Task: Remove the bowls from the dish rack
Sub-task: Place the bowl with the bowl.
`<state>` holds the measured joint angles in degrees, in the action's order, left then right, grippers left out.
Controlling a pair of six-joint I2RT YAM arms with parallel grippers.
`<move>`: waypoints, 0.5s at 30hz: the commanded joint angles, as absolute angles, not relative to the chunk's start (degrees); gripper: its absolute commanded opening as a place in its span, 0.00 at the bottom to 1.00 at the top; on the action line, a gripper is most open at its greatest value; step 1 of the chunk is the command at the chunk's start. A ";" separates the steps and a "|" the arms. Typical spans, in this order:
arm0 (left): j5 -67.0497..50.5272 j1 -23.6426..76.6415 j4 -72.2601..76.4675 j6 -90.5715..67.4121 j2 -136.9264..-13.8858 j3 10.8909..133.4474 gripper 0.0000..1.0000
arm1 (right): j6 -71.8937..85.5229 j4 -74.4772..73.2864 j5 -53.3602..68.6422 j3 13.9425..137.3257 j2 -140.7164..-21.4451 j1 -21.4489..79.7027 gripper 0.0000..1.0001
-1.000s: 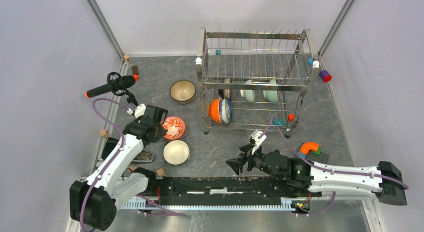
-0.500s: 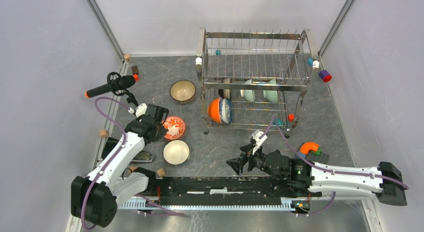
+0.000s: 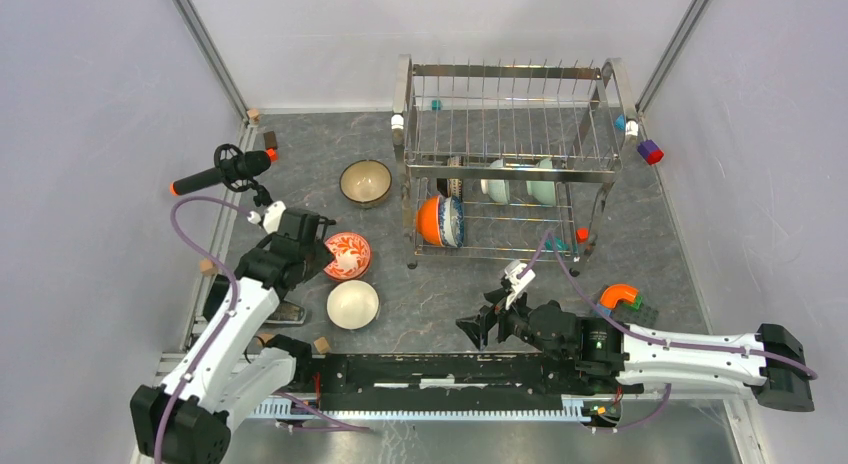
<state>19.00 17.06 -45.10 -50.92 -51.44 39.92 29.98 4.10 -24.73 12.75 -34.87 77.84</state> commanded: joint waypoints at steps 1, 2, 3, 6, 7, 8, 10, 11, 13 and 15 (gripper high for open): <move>15.91 16.84 -45.27 -45.77 -47.10 44.70 0.49 | 27.86 0.85 -28.55 15.90 -33.72 77.77 0.98; 14.82 16.96 -44.89 -45.16 -46.07 45.06 0.51 | 27.18 0.13 -29.48 16.52 -33.52 77.76 0.98; 13.76 16.97 -43.85 -44.41 -44.69 45.17 0.51 | 26.08 -1.73 -30.37 17.26 -33.25 77.79 0.98; 11.80 17.07 -41.35 -41.93 -41.94 47.22 0.52 | 22.18 -7.19 -34.15 21.69 -33.84 77.76 0.98; 11.86 17.18 -41.24 -40.78 -41.70 48.89 0.52 | 21.17 -9.24 -35.72 23.81 -34.36 77.77 0.98; 11.53 17.30 -41.14 -39.72 -41.59 50.13 0.53 | 20.12 -10.75 -37.02 25.57 -35.11 77.77 0.98; 9.84 17.58 -39.73 -38.50 -41.64 52.02 0.54 | 18.53 -12.61 -39.87 28.44 -36.32 77.77 0.98; 8.79 17.86 -38.96 -38.05 -41.71 52.43 0.55 | 17.86 -12.82 -41.36 29.47 -36.97 77.78 0.98; 7.94 18.96 -37.28 -37.28 -42.19 52.90 0.57 | 17.42 -12.55 -43.94 30.76 -38.37 77.74 0.98; 8.85 21.27 -35.65 -36.40 -42.89 52.83 0.59 | 17.52 -11.22 -45.83 31.52 -40.11 77.54 0.98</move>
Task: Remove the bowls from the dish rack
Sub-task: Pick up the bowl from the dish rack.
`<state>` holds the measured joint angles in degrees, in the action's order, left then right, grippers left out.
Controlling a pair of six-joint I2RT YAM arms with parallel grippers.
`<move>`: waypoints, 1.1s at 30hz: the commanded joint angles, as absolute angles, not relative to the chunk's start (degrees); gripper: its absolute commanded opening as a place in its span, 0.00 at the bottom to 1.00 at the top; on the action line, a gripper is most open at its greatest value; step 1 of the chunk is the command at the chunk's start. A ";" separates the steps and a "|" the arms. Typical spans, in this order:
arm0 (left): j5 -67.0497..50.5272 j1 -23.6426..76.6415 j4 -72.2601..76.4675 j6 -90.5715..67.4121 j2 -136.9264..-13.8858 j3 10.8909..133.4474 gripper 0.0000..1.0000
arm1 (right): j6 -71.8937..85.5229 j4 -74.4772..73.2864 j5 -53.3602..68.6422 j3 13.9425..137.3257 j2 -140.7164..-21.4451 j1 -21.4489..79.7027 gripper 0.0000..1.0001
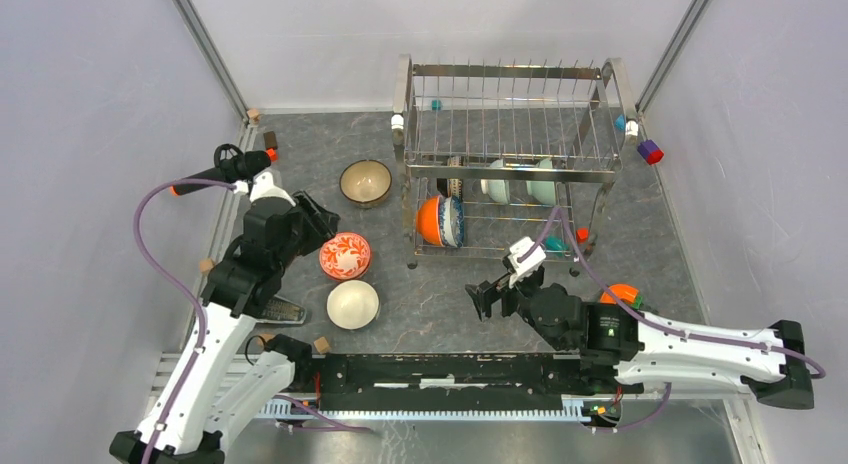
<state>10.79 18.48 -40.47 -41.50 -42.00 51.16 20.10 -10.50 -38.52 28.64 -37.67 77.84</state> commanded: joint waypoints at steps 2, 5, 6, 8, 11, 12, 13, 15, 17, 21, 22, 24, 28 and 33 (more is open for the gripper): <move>10.78 24.20 -33.62 -35.61 -43.60 52.16 0.61 | 18.13 -9.13 -46.65 31.69 -42.07 76.97 0.97; 12.60 28.49 -29.43 -34.03 -44.82 50.93 0.69 | 17.95 -3.12 -46.33 30.10 -44.94 75.58 0.97; 12.57 29.11 -27.37 -33.43 -44.91 50.28 0.72 | 17.45 -0.65 -45.82 29.11 -45.55 74.88 0.97; 11.97 29.37 -22.52 -32.51 -44.21 48.28 0.81 | 16.77 6.68 -43.12 26.72 -46.21 72.88 0.96; 12.03 29.30 -15.70 -31.42 -42.64 45.80 0.96 | 17.04 14.84 -37.37 24.10 -46.91 67.91 0.96; 11.81 29.27 -14.16 -30.66 -42.40 45.18 0.98 | 17.05 17.41 -33.92 23.34 -47.08 66.13 0.96; 11.27 29.29 -12.67 -29.79 -42.41 44.77 0.98 | 17.12 19.55 -30.64 22.70 -47.32 63.92 0.95; 8.64 29.27 -10.67 -27.15 -42.88 44.37 0.98 | 17.56 24.69 -24.39 20.98 -47.90 60.17 0.94; 5.47 29.30 -9.65 -24.40 -43.92 44.19 0.98 | 18.61 29.27 -19.97 19.54 -49.30 56.53 0.93; -0.42 29.33 -7.81 -21.39 -45.69 43.29 0.97 | 22.17 38.63 -11.52 17.65 -54.27 49.70 0.89; -2.31 29.27 -6.46 -21.35 -45.79 42.40 0.97 | 23.22 41.44 -9.59 17.13 -55.74 48.28 0.88; -4.64 29.22 -4.35 -22.11 -45.63 41.00 0.96 | 24.93 45.38 -7.05 16.90 -58.59 46.39 0.85; -7.71 29.24 -4.53 -20.46 -44.55 40.24 0.95 | 28.61 52.24 -1.93 17.20 -64.58 43.75 0.80; -7.46 29.27 -5.47 -19.87 -43.32 39.58 0.95 | 32.11 57.16 2.37 18.44 -71.15 41.99 0.73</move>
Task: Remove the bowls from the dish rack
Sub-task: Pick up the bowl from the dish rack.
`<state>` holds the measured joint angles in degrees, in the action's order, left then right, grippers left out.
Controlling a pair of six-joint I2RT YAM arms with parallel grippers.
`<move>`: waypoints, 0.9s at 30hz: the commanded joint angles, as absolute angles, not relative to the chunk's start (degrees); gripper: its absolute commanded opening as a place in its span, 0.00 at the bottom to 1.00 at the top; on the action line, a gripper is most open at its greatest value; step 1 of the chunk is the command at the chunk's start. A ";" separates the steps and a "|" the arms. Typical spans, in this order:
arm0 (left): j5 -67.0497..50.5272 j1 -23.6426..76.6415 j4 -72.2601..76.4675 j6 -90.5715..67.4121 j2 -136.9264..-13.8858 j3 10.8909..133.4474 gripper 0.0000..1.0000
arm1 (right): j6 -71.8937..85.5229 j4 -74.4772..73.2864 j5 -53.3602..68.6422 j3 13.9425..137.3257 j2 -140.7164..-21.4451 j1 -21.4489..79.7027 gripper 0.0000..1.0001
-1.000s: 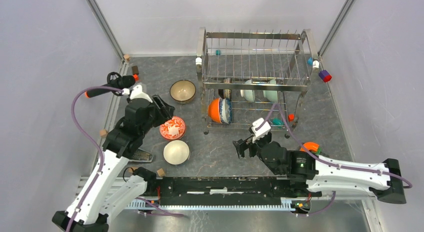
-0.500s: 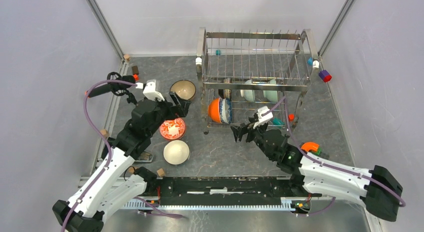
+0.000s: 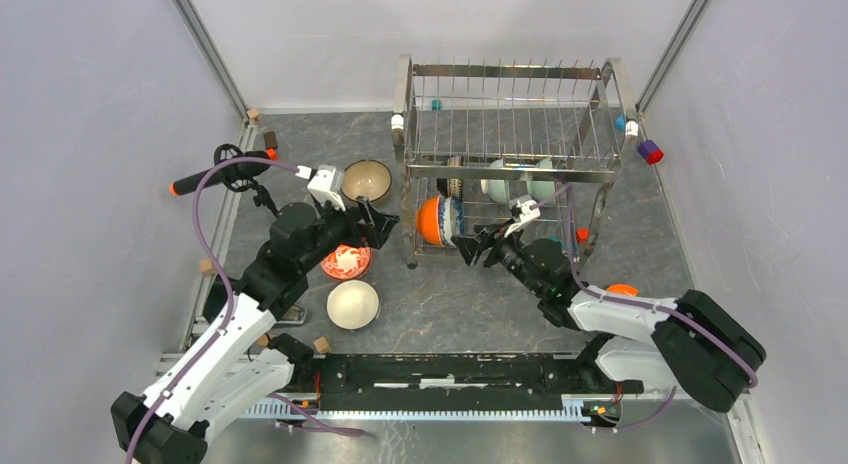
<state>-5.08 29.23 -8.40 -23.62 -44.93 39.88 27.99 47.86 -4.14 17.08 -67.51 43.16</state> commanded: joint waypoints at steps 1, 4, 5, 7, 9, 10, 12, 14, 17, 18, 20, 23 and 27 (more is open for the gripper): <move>-7.39 29.30 -5.47 -19.86 -43.31 39.63 0.95 | 32.37 57.22 2.83 19.07 -72.20 41.86 0.72; -7.78 29.29 -5.81 -19.86 -43.98 39.83 0.95 | 32.80 57.57 4.59 20.53 -74.86 41.64 0.67; -8.22 29.27 -5.87 -19.95 -44.35 39.91 0.95 | 32.79 57.45 4.86 20.97 -75.44 41.60 0.65; -8.92 29.27 -5.97 -19.95 -45.09 40.19 0.95 | 32.62 56.56 4.76 21.94 -76.46 41.46 0.62; -9.54 29.29 -6.28 -19.95 -45.76 40.35 0.95 | 32.51 56.23 4.90 22.95 -77.67 41.20 0.59; -9.73 29.27 -6.37 -20.00 -45.95 40.45 0.94 | 32.59 55.93 5.11 23.47 -78.41 41.12 0.57; -9.93 29.27 -6.60 -20.04 -46.22 40.55 0.94 | 32.61 55.33 5.06 24.46 -79.70 40.81 0.54; -9.94 29.27 -6.73 -20.04 -46.35 40.53 0.95 | 32.79 54.95 5.16 25.44 -81.09 40.48 0.52; -9.87 29.27 -6.81 -20.04 -46.22 40.46 0.94 | 33.07 54.35 5.45 26.82 -83.23 40.05 0.50; -9.84 29.32 -6.78 -20.04 -46.21 40.49 0.94 | 33.28 54.28 5.60 27.05 -83.77 39.93 0.48; -10.00 29.27 -6.84 -20.00 -46.30 40.50 0.94 | 33.80 54.87 6.07 27.18 -84.82 39.71 0.44; -10.27 29.27 -6.85 -20.08 -46.65 40.53 0.94 | 35.04 56.15 6.92 27.27 -85.98 39.50 0.39; -10.44 29.25 -6.91 -20.13 -46.85 40.63 0.94 | 36.56 57.94 8.58 27.51 -87.13 39.47 0.33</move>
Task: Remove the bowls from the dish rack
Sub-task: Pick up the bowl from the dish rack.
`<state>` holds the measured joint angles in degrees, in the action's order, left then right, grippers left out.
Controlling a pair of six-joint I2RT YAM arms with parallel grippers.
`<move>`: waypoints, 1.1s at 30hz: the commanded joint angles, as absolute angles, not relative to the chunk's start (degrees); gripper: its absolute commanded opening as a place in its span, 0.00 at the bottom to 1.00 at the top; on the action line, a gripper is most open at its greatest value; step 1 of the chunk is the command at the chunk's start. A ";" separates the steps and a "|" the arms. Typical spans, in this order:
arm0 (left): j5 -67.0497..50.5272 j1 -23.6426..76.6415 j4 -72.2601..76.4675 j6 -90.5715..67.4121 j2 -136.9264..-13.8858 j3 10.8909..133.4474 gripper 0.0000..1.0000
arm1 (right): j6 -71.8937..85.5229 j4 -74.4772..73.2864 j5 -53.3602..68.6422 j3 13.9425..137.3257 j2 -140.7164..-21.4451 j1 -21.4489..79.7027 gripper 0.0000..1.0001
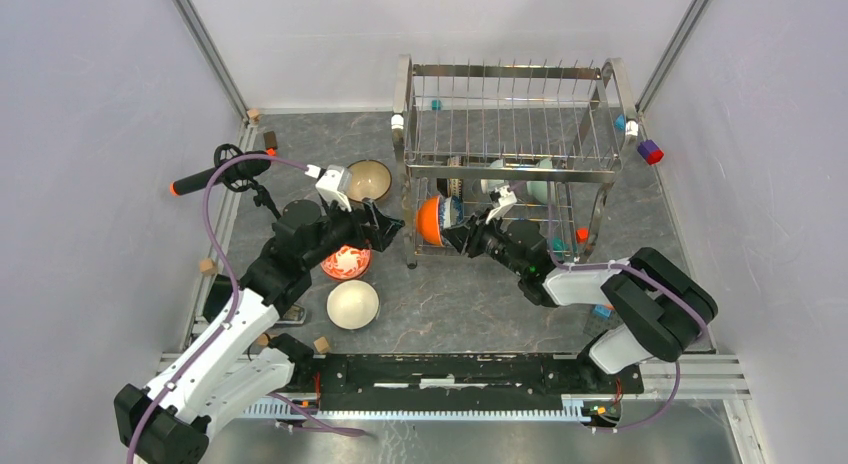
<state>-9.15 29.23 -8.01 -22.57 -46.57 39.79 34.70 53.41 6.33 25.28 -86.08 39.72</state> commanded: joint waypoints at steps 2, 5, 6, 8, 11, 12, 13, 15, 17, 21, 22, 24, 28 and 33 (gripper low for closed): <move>-10.30 29.33 -7.07 -20.16 -46.90 40.61 0.94 | 37.08 58.63 9.18 27.65 -87.60 39.52 0.30; -10.07 29.31 -7.37 -20.13 -46.75 40.72 0.93 | 37.44 59.19 9.64 27.69 -87.89 39.46 0.25; -10.03 29.27 -7.37 -20.13 -46.75 40.72 0.93 | 37.51 59.34 9.81 27.60 -87.89 39.46 0.22; -10.01 29.27 -7.42 -20.13 -46.62 40.64 0.93 | 37.56 59.59 10.05 27.38 -87.74 39.15 0.17; -10.03 29.28 -7.54 -20.13 -46.56 40.62 0.93 | 37.45 59.84 10.34 26.65 -86.88 38.54 0.09; -9.98 29.30 -7.55 -20.13 -46.60 40.71 0.93 | 37.44 59.90 10.39 26.39 -86.48 38.27 0.06; -10.02 29.28 -7.55 -20.13 -46.66 40.70 0.93 | 37.41 59.94 10.52 26.13 -86.20 37.99 0.03; -10.10 29.31 -7.54 -20.12 -46.58 40.75 0.93 | 37.42 59.94 10.80 25.69 -85.58 37.34 0.00; -10.04 29.30 -7.61 -20.13 -46.54 40.74 0.93 | 37.42 60.16 11.24 25.28 -85.07 36.76 0.00; -9.73 29.28 -7.81 -20.13 -46.40 40.74 0.93 | 37.81 61.86 12.50 24.14 -83.88 35.56 0.00; -9.63 29.29 -7.86 -20.13 -46.40 40.70 0.93 | 37.99 62.33 12.92 23.95 -83.61 35.19 0.00; -9.57 29.27 -7.91 -20.13 -46.29 40.66 0.93 | 38.69 63.30 13.54 23.28 -82.96 34.30 0.00; -9.49 29.27 -7.90 -20.16 -46.26 40.61 0.93 | 40.26 65.57 15.06 22.09 -81.86 32.74 0.00; -9.31 29.23 -7.91 -20.11 -46.38 40.65 0.93 | 41.87 67.63 16.34 21.04 -80.62 31.03 0.00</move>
